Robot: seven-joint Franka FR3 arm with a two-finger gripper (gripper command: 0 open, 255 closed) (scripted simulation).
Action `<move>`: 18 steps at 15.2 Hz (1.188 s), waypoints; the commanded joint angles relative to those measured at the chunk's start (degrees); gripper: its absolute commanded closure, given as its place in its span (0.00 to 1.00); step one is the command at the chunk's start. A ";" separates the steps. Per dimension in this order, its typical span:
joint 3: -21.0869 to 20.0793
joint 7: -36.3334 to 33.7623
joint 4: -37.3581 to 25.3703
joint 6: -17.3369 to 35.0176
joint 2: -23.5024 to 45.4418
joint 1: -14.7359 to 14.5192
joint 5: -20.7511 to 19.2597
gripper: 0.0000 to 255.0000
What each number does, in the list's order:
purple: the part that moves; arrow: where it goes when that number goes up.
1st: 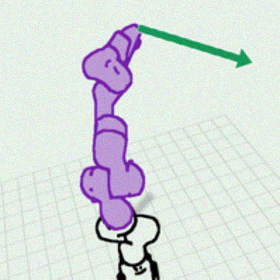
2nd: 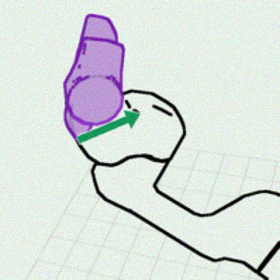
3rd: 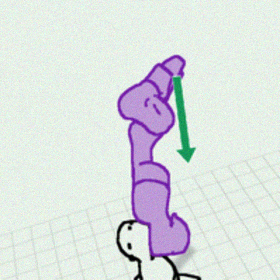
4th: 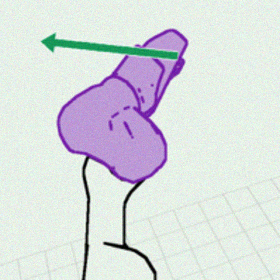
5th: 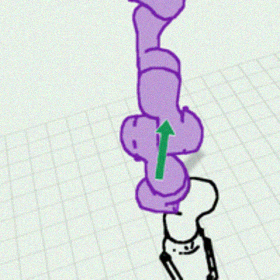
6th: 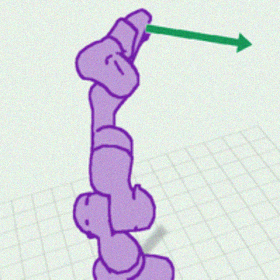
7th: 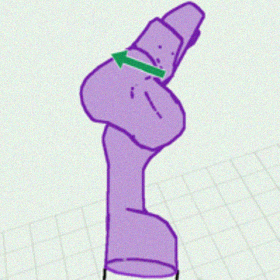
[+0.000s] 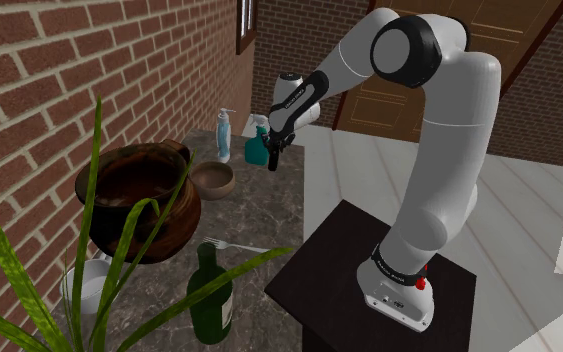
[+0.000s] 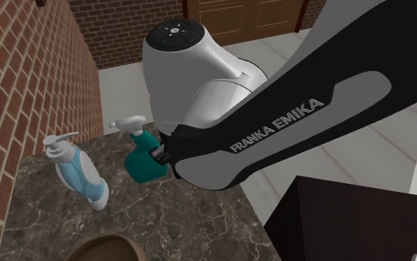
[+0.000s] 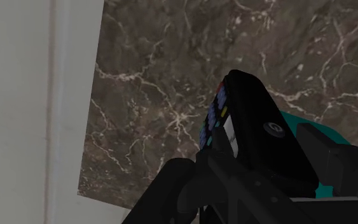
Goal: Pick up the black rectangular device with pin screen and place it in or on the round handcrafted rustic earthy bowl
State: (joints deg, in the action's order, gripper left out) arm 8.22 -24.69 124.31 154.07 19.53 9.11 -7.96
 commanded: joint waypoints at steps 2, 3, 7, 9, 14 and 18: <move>0.01 0.00 0.01 0.00 0.03 0.01 0.00 1.00; 0.01 0.00 0.02 0.00 0.02 0.01 0.00 1.00; 0.01 0.07 -0.02 -0.63 -0.58 -0.01 0.00 1.00; 0.02 0.21 -0.10 -1.93 -1.81 -0.04 0.01 1.00; 0.02 0.57 -0.57 -5.27 -4.69 -0.13 0.04 1.00; 0.01 0.85 -1.15 -8.00 -6.85 -0.20 0.08 1.00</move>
State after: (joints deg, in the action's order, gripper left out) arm 8.26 -23.84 123.51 146.85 13.11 8.97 -7.89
